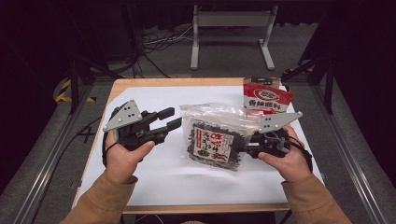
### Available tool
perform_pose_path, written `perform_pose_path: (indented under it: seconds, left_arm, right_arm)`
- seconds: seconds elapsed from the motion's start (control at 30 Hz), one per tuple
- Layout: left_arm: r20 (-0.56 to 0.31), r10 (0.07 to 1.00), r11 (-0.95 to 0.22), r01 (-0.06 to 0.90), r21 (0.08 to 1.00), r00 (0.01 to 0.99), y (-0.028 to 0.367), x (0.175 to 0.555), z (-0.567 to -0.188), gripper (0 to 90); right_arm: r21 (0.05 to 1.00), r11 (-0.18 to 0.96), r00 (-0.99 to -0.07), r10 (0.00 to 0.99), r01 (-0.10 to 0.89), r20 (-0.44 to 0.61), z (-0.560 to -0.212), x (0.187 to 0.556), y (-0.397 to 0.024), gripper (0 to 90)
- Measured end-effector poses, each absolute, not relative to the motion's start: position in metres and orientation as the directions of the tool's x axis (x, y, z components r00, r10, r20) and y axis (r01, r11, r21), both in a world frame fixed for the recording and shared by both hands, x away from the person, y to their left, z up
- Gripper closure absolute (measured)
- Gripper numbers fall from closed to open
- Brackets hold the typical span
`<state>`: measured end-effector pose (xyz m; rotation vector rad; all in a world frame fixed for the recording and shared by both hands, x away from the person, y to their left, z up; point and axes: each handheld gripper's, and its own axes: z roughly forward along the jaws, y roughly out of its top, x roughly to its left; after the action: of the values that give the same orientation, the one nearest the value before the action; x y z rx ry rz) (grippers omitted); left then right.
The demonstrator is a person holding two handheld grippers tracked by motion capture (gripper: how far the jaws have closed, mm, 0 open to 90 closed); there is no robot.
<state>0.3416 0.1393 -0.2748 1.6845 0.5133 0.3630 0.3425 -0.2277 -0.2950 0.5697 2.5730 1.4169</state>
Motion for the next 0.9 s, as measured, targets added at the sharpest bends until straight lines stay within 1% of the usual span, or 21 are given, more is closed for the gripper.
perform_pose_path:
  seconds: [0.13,0.37,0.57,0.9]
  left_arm:
    - [-0.023,0.527,-0.155,0.122,0.980,0.850,0.142,0.341,-0.278,54.6]
    - [-0.022,0.537,-0.172,0.134,0.976,0.843,0.149,0.341,-0.283,52.6]
    - [-0.020,0.544,-0.203,0.155,0.967,0.839,0.154,0.343,-0.292,49.2]
    - [-0.049,0.548,-0.214,0.196,0.957,0.835,0.160,0.345,-0.301,46.1]
  right_arm:
    - [0.841,0.480,-0.909,0.416,0.250,0.033,-0.285,0.342,-0.234,76.5]
    - [0.836,0.488,-0.897,0.443,0.251,0.011,-0.272,0.343,-0.241,76.2]
    - [0.836,0.487,-0.883,0.469,0.253,-0.006,-0.261,0.344,-0.249,76.1]
    - [0.839,0.483,-0.859,0.511,0.251,-0.037,-0.240,0.348,-0.265,76.0]
